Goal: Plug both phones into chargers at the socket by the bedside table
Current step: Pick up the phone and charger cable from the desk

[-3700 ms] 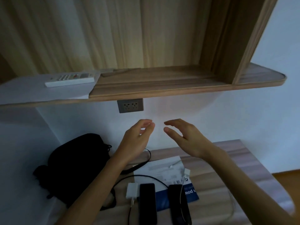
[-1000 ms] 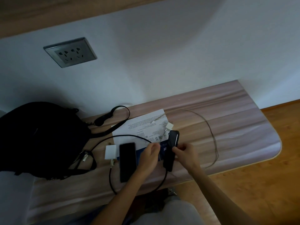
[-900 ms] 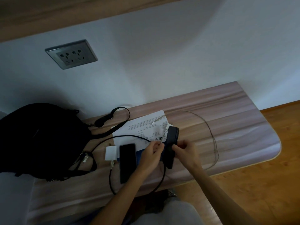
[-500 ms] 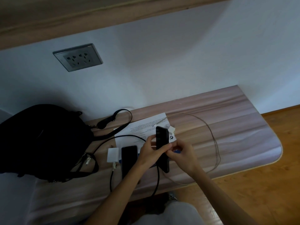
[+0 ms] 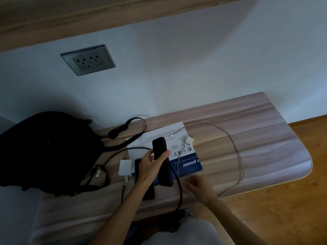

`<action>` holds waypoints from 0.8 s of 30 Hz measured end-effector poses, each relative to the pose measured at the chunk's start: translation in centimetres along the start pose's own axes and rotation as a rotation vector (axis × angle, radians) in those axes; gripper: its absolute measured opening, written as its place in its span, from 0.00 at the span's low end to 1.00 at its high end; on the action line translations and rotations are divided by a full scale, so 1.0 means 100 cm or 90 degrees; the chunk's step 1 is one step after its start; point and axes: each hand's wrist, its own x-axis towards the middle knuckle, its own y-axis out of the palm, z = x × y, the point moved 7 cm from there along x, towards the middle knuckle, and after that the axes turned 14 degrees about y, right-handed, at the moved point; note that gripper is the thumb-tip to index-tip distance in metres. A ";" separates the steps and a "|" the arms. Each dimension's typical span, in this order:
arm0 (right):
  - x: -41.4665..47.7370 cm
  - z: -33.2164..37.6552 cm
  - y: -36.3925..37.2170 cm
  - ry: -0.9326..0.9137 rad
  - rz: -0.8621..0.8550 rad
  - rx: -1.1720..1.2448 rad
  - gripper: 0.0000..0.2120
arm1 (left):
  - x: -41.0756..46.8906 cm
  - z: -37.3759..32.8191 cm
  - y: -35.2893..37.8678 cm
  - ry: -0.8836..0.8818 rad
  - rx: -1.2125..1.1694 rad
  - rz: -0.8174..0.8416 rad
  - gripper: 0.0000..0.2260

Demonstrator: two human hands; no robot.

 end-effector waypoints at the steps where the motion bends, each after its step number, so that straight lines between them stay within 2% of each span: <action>1: -0.001 -0.002 0.005 0.002 0.000 -0.037 0.06 | 0.000 0.002 -0.002 -0.007 0.000 0.001 0.20; 5: -0.003 -0.006 0.014 0.001 -0.020 -0.132 0.08 | -0.003 0.012 -0.005 -0.026 -0.009 0.003 0.27; 8: -0.004 -0.008 0.016 0.017 -0.037 -0.197 0.05 | -0.008 0.017 -0.004 -0.036 -0.010 0.026 0.27; 10: -0.003 -0.011 0.017 0.022 -0.044 -0.226 0.06 | -0.011 0.019 -0.003 -0.043 -0.005 0.039 0.28; 12: -0.002 -0.010 0.014 0.020 -0.054 -0.227 0.07 | -0.014 0.020 -0.003 -0.042 0.003 0.052 0.25; 15: -0.002 0.000 0.002 0.000 -0.076 -0.166 0.08 | -0.016 0.019 -0.001 -0.040 0.011 0.072 0.22; 19: -0.009 0.030 -0.019 -0.035 -0.088 -0.005 0.06 | -0.018 0.016 0.004 -0.053 -0.006 0.087 0.24; 22: -0.019 0.062 -0.031 -0.097 -0.082 0.086 0.05 | -0.022 0.007 0.014 -0.064 -0.081 0.124 0.27; 24: -0.028 0.080 -0.040 -0.136 -0.093 0.124 0.05 | -0.024 -0.001 0.021 -0.074 -0.142 0.164 0.24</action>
